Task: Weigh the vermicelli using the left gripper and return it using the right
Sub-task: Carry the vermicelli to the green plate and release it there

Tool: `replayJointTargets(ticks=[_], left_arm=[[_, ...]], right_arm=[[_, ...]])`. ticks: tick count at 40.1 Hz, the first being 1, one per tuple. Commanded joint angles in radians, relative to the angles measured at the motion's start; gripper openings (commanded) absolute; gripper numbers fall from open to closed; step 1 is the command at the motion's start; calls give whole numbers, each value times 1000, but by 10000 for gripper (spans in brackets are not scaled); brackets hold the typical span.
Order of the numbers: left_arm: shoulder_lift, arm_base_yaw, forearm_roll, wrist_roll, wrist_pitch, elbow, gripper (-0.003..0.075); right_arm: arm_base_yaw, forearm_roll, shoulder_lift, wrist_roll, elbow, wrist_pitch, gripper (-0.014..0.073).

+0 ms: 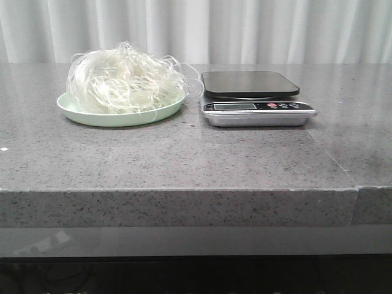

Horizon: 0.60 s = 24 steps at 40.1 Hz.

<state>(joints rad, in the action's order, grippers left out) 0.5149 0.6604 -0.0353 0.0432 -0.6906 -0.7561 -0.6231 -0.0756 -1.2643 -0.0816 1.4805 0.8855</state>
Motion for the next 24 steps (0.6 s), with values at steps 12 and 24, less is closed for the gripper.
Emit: replayJointTargets(ticks=[12,24], left_arm=[[5,5,-12,-4,73,-25,501],[5,5,-12,-4,73,-25,501]], right_arm=[[5,124,438,106,-292,4,577],[5,126,657,119,-452,13,577]])
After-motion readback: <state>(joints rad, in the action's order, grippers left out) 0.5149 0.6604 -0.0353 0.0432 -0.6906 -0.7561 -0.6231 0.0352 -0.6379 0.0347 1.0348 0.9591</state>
